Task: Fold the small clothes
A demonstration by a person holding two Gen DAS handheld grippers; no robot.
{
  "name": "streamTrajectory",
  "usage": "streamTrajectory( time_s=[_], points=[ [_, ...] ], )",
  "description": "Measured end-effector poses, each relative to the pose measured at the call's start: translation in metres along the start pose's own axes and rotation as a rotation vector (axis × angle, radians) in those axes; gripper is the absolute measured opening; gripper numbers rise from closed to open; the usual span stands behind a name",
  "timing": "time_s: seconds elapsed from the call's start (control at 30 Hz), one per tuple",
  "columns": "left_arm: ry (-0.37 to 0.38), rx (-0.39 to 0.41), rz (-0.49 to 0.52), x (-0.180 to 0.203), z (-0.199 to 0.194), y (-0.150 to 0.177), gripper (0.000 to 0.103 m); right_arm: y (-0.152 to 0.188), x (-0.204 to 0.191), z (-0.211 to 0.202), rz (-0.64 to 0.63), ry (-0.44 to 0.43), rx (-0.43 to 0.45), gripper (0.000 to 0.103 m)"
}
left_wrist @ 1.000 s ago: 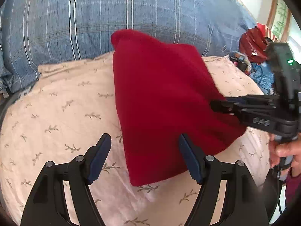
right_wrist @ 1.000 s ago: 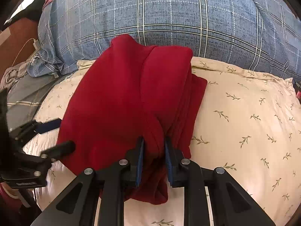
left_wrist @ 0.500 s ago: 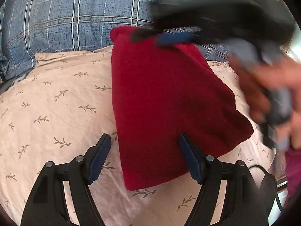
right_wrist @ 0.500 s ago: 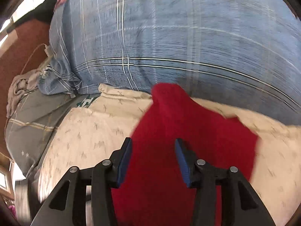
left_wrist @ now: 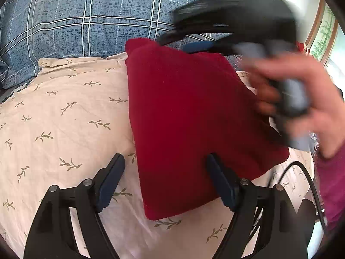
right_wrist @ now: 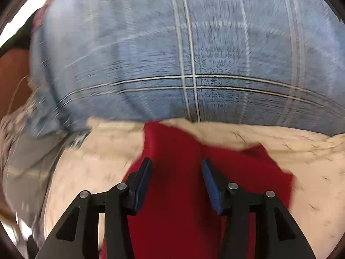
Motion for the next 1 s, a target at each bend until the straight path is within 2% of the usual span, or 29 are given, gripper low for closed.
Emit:
streamTrajectory(
  time_s=[0.07,0.17,0.23,0.33,0.43,0.53,0.57,0.63,0.73,0.93,1.0],
  points=[
    [-0.012,0.0,0.002,0.0,-0.001,0.001,0.081,0.023,-0.002,-0.034,-0.072,0.028,0.007,0.049],
    [-0.025,0.003,0.008,0.002,-0.002,0.002,0.081,0.055,0.004,-0.071,-0.112,0.037,0.003,0.049],
    [-0.034,-0.003,0.004,0.004,-0.003,0.002,0.081,0.078,0.008,-0.076,-0.12,0.045,-0.031,0.045],
    [-0.05,-0.01,0.008,0.007,-0.006,0.002,0.081,0.124,0.029,-0.07,-0.164,0.168,-0.106,0.043],
    [-0.076,-0.013,0.031,0.011,-0.009,0.003,0.083,0.146,0.048,-0.08,-0.06,0.097,-0.051,0.043],
    [-0.109,-0.012,0.05,0.015,-0.014,0.002,0.083,0.142,0.055,-0.092,0.031,0.053,-0.022,0.043],
    [-0.115,-0.012,0.048,0.014,-0.014,0.001,0.083,0.138,0.055,-0.097,0.052,0.045,-0.008,0.046],
    [-0.123,-0.009,0.04,0.011,-0.016,-0.001,0.083,0.128,0.047,-0.105,0.069,0.031,0.038,0.047],
    [-0.147,-0.009,0.042,0.009,-0.017,-0.003,0.083,0.112,0.046,-0.112,0.067,0.043,0.094,0.052],
    [-0.174,0.003,0.046,0.007,-0.019,-0.008,0.083,0.094,0.041,-0.07,0.151,0.036,0.076,0.053],
    [-0.182,0.009,0.05,0.006,-0.02,-0.01,0.083,0.091,0.045,-0.055,0.188,0.008,0.065,0.054]
  ],
)
Point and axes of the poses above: each gripper's, at about its wrist camera, not at the fingertips, and z roughly the way its jaws point, x to its right, y to its underside, the point moved 5 cm from there along z, roughly the way its jaws point, and after that the axes turned 1 degree about x, right-handed, at the moved point
